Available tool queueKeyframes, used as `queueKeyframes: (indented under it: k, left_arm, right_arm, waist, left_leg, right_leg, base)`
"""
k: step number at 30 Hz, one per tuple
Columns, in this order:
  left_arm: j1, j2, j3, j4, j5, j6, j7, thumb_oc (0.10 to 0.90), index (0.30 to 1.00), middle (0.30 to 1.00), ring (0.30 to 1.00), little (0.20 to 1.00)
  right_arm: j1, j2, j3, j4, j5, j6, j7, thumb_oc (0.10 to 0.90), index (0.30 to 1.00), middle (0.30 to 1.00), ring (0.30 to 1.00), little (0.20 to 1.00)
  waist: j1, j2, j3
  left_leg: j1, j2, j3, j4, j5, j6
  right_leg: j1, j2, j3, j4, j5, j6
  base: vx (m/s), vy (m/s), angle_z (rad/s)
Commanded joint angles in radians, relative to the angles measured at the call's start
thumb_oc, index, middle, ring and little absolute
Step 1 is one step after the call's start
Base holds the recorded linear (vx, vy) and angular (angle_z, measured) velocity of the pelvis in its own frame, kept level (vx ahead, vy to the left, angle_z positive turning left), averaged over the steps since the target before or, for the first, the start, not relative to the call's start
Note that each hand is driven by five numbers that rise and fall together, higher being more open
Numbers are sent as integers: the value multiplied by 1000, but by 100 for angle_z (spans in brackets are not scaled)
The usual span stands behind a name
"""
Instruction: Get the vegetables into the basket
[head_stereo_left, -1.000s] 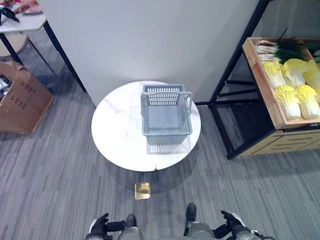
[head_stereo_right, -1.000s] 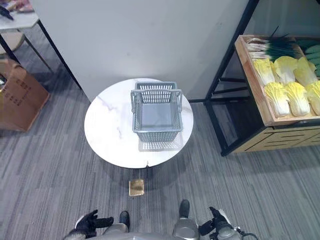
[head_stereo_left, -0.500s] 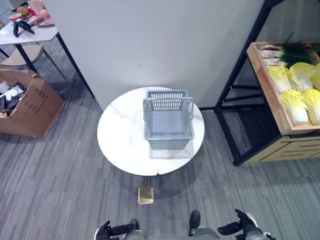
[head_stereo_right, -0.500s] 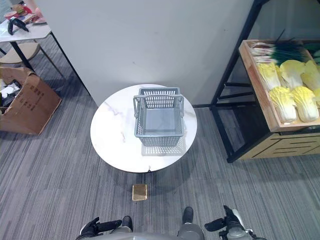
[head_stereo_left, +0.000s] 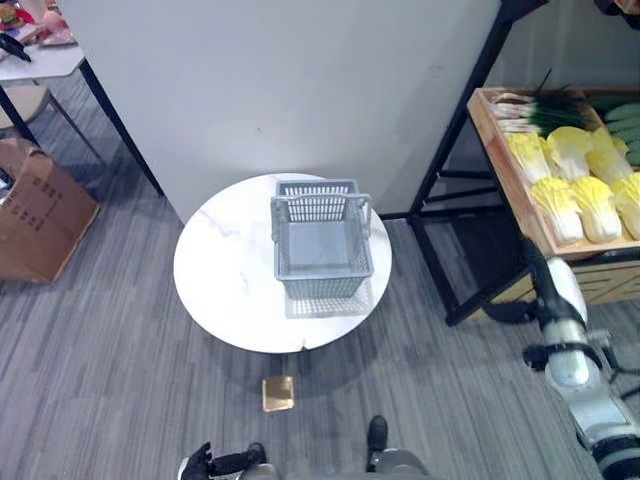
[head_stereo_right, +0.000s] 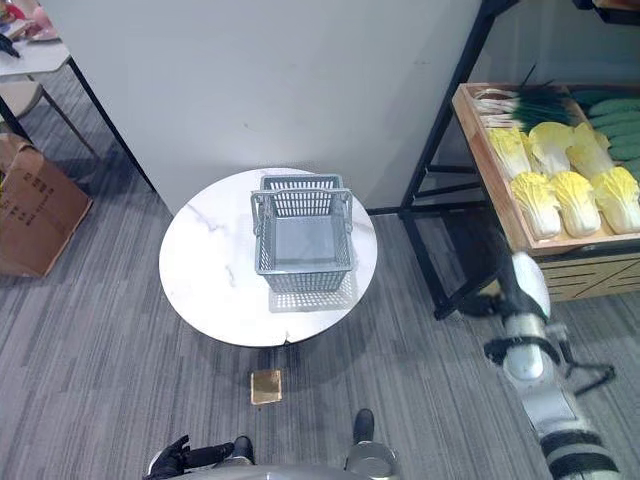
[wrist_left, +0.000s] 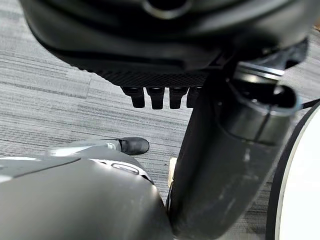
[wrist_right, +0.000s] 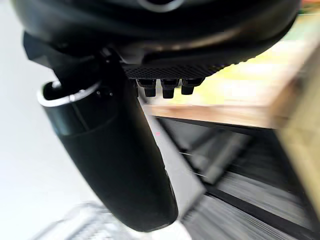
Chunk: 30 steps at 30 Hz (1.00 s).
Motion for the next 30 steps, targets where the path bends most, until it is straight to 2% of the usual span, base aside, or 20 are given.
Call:
queueKeyframes:
  k: [1,6,7,9,10,14,16,19,30]
  left_arm:
    - [-22,40,-49,45,59,7,9,900,1000,1000,1000,1000]
    - [-29,55,-69,29,45,1,17,900,1000,1000,1000,1000]
    - [-35,63,-88,21,28,-5,26,900,1000,1000,1000,1000]
    - [-39,63,-91,18,21,-8,28,900,1000,1000,1000,1000]
    - [-49,73,-106,12,4,-16,33,900,1000,1000,1000,1000]
    - [-66,74,-133,3,-41,-29,38,900,1000,1000,1000,1000]
    - [-82,81,-154,-1,-73,-45,43,900,1000,1000,1000,1000]
    - [-94,81,-172,-12,-101,-56,45,900,1000,1000,1000,1000]
    - [-118,73,-207,-1,-144,-69,55,900,1000,1000,1000,1000]
  right_arm:
    - [-248,-48,44,-79,-13,-97,-8,900,1000,1000,1000,1000]
    - [-454,-32,206,-72,12,-96,29,900,1000,1000,1000,1000]
    - [-564,-16,287,-33,22,-88,40,900,1000,1000,1000,1000]
    - [-618,-14,320,-2,30,-86,40,900,1000,1000,1000,1000]
    - [-720,1,376,66,63,-75,47,900,1000,1000,1000,1000]
    - [-828,86,392,224,230,-63,52,900,1000,1000,1000,1000]
    - [-945,82,467,346,214,-46,52,900,1000,1000,1000,1000]
    - [-1005,91,495,436,210,-37,45,900,1000,1000,1000,1000]
    - [-1123,111,536,661,207,-29,15,900,1000,1000,1000,1000]
  waist:
    - [56,-32,36]
    - [87,-35,43]
    - [108,-40,52]
    - [111,-40,58]
    - [127,-43,71]
    - [144,-39,95]
    - [159,-41,106]
    - [168,-41,114]
    - [188,-29,137]
  left_leg:
    - [-1,-26,-13,5,-86,8]
    - [-15,-25,-22,5,-76,4]
    - [-28,-24,-30,5,-68,0]
    - [-36,-22,-35,5,-64,-2]
    - [-52,-20,-44,5,-56,-5]
    - [-96,-16,-62,5,-37,-10]
    - [-125,-10,-76,5,-22,-16]
    - [-150,-8,-88,5,-14,-17]
    - [-201,-13,-115,5,0,-20]
  right_leg:
    - [50,-81,-22,6,-33,82]
    - [52,-83,-36,5,-32,80]
    - [49,-83,-43,5,-30,79]
    - [45,-83,-47,5,-30,78]
    - [37,-81,-54,5,-26,77]
    - [6,-78,-59,6,-20,74]
    - [-15,-75,-67,5,-15,72]
    - [-33,-73,-74,5,-12,71]
    - [-63,-77,-87,5,-14,71]
  base:
    - [-24,8,14]
    - [-26,-11,13]
    - [-64,-32,7]
    - [-55,-26,21]
    - [-73,-25,29]
    - [-68,-16,12]
    - [-55,-23,16]
    - [-17,-15,20]
    - [5,-2,2]
